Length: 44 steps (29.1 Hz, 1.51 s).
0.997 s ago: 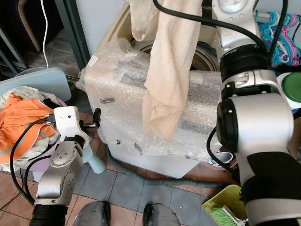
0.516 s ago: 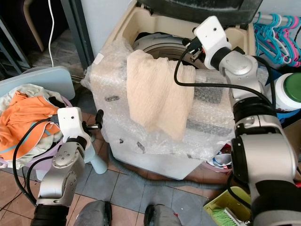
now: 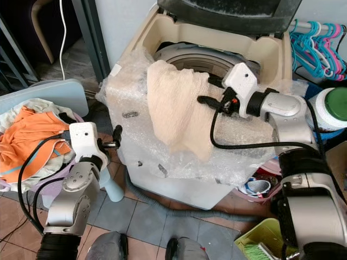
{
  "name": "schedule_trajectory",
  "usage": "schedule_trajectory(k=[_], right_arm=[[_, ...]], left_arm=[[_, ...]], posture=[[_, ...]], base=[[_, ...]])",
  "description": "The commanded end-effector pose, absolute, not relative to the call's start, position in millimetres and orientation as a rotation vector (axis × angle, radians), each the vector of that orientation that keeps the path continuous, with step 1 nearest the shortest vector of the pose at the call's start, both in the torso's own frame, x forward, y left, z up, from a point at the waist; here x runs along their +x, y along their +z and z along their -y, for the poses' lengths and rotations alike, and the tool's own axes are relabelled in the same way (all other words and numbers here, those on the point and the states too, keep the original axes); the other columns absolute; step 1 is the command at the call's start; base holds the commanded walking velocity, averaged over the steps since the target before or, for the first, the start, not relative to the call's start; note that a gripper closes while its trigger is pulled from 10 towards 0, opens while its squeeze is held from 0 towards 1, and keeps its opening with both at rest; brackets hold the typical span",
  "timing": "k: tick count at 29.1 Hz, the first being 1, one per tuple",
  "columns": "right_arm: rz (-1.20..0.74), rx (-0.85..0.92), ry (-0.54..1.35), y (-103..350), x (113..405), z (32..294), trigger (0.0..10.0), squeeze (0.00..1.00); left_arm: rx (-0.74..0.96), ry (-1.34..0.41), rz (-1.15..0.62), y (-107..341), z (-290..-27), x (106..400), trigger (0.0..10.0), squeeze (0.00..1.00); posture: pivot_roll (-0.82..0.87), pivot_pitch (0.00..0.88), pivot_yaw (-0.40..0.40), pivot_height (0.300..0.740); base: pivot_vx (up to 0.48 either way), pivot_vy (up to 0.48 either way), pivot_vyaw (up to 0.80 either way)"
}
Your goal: Clothes washing
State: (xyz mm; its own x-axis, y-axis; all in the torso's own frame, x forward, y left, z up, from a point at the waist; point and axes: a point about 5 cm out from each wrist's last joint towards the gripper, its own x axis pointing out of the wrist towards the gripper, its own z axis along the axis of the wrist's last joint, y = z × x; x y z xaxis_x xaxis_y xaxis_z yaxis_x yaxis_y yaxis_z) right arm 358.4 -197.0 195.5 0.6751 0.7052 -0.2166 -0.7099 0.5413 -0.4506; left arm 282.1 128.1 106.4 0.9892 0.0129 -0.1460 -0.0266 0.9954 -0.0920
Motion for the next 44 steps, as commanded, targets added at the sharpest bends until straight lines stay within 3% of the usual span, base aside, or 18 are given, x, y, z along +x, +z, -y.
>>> schedule_trajectory(k=[1, 10, 17, 21, 25, 28, 29, 30, 33, 38, 44], right_arm=[[-0.049, -0.601, 0.825, 189, 358, 194, 0.0, 0.00], [0.002, -0.617, 0.509, 204, 382, 202, 0.0, 0.00], [0.018, -0.372, 0.146, 235, 402, 230, 0.0, 0.00], [0.175, -0.175, -0.102, 272, 408, 244, 0.0, 0.00], [0.344, -0.147, -0.134, 299, 405, 242, 0.0, 0.00], [0.413, -0.143, -0.036, 309, 404, 230, 0.0, 0.00], [0.404, -0.148, 0.142, 306, 403, 216, 6.7, 0.00], [0.382, -0.178, 0.270, 300, 400, 209, 10.0, 0.00], [0.290, -0.260, 0.568, 275, 386, 203, 10.0, 0.00], [0.137, -0.332, 0.780, 249, 361, 219, 10.0, 0.00], [0.018, -0.266, 0.962, 248, 336, 242, 10.0, 0.00]], left_arm=[[-0.111, 0.019, -0.153, 105, -126, 280, 10.0, 0.00], [-0.111, 0.017, -0.156, 105, -124, 278, 10.0, 0.00], [-0.113, 0.013, -0.152, 106, -122, 282, 10.0, 0.00], [-0.112, 0.015, -0.152, 106, -122, 281, 10.0, 0.00], [-0.109, 0.023, -0.154, 105, -124, 280, 10.0, 0.00], [-0.109, 0.027, -0.155, 104, -124, 279, 10.0, 0.00], [-0.111, 0.030, -0.154, 105, -124, 279, 10.0, 0.00], [-0.112, 0.033, -0.154, 105, -124, 278, 10.0, 0.00], [-0.113, 0.035, -0.158, 103, -125, 277, 10.0, 0.00], [-0.110, 0.020, -0.160, 103, -122, 278, 10.0, 0.00], [-0.112, 0.006, -0.152, 105, -121, 281, 10.0, 0.00]], posture=[[0.08, 0.090, -0.069, 0.740], [0.07, 0.094, -0.068, 0.740], [0.06, 0.095, -0.068, 0.740], [0.07, 0.095, -0.071, 0.740], [0.07, 0.095, -0.073, 0.740], [0.08, 0.098, -0.080, 0.740], [0.08, 0.099, -0.081, 0.740], [0.08, 0.100, -0.081, 0.740], [0.07, 0.101, -0.079, 0.740], [0.06, 0.101, -0.072, 0.740], [0.05, 0.100, -0.060, 0.740]], base=[[0.000, 0.000, 0.00], [0.000, 0.000, 0.00], [0.000, 0.000, 0.00], [0.000, 0.000, 0.00], [0.000, 0.000, 0.00], [0.000, 0.000, 0.00], [0.000, 0.000, 0.00], [0.000, 0.000, 0.00], [0.000, 0.000, 0.00], [0.000, 0.000, 0.00], [0.000, 0.000, 0.00]])
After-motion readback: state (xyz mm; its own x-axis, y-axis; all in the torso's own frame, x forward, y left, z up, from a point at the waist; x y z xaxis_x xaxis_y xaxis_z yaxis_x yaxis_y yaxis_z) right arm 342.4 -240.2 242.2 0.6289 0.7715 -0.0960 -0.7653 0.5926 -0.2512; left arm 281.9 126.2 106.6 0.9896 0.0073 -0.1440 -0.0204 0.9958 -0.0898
